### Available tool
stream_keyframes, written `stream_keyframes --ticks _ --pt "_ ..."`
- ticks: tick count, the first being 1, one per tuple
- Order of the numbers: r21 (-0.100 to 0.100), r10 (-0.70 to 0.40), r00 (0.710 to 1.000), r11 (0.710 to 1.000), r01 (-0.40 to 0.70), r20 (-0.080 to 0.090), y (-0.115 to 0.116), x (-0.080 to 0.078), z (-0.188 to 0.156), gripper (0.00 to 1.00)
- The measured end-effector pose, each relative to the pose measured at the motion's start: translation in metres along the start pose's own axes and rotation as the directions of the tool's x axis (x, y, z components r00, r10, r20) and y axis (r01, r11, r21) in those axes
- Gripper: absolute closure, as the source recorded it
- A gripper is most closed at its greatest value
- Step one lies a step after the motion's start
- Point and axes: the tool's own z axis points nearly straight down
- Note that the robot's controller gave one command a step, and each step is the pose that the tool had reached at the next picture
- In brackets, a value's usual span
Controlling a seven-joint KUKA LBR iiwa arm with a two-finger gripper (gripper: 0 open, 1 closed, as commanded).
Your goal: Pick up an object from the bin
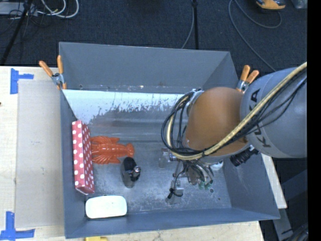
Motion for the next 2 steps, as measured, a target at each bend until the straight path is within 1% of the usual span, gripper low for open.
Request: stream_keyframes --ticks 1,2 --pt "-0.001 0.002 1.000 1.000 -0.002 0.007 0.000 -0.001 -0.004 0.00" --pt "0.000 -0.073 0.997 0.997 0.073 0.011 0.009 -0.036 0.042 0.00"
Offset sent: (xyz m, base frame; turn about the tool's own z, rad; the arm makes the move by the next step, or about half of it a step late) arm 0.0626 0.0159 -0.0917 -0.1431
